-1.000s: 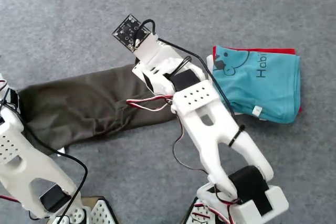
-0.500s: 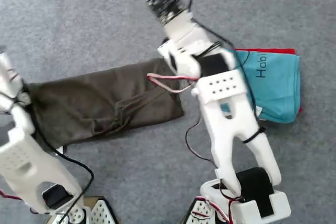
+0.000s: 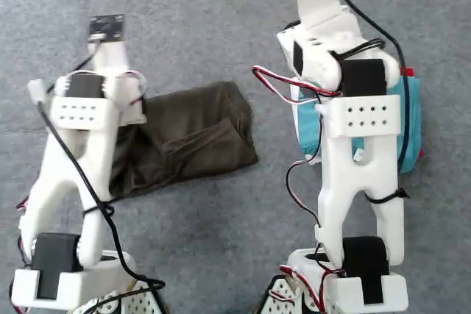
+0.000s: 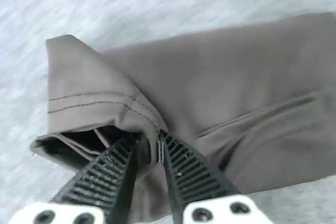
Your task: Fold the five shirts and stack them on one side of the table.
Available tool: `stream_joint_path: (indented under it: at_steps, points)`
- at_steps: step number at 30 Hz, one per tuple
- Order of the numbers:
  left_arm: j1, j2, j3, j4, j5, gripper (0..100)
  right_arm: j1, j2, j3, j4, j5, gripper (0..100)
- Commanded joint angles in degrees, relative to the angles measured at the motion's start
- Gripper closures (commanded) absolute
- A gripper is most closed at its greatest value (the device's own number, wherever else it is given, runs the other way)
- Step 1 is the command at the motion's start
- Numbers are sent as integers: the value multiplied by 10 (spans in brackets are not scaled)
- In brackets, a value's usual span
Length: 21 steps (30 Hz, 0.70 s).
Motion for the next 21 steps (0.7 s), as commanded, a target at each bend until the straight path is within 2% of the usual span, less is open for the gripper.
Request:
stream_joint_path:
  at_steps: [1, 11, 16, 21]
  points:
    - [46, -22, 2, -41, 11, 971, 11, -22, -37, 7, 0, 982]
    - [157, 53, -68, -43, 36, 971, 38, -25, -52, 11, 1, 982]
    - [195, 85, -121, -43, 80, 971, 63, -25, -65, 11, 1, 982]
    - [237, 105, -142, -47, 84, 971, 82, -23, -79, 16, 1, 981]
